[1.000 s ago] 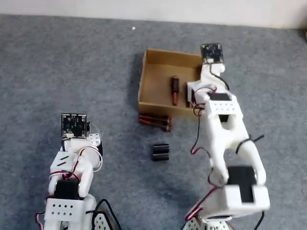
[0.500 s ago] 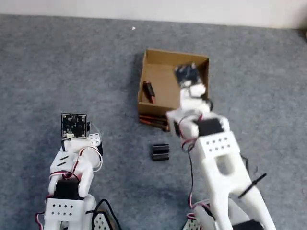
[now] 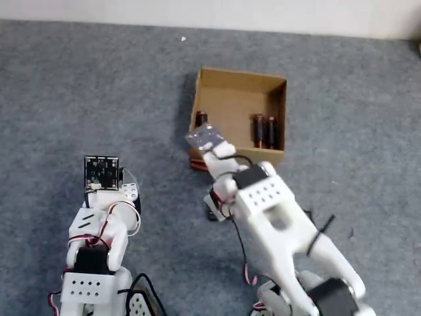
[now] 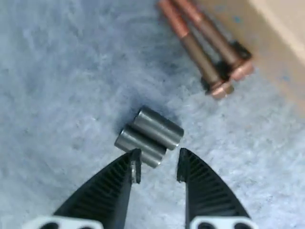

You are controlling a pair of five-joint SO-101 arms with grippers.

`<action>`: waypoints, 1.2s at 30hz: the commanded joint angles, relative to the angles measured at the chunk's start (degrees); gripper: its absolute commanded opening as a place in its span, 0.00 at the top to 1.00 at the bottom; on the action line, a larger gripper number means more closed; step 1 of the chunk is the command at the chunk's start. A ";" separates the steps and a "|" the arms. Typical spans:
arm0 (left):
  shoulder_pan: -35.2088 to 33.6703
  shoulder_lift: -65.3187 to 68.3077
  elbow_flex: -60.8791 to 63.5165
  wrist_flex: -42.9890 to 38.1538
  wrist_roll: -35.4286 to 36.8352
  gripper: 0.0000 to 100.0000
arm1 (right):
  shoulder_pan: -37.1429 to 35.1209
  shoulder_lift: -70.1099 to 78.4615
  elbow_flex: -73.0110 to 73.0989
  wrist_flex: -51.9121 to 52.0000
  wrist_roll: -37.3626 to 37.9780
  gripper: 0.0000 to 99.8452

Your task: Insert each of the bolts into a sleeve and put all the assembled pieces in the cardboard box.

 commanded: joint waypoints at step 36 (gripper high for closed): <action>-0.66 -0.40 1.71 0.44 0.26 0.98 | -1.01 18.77 -8.57 -2.42 15.12 0.88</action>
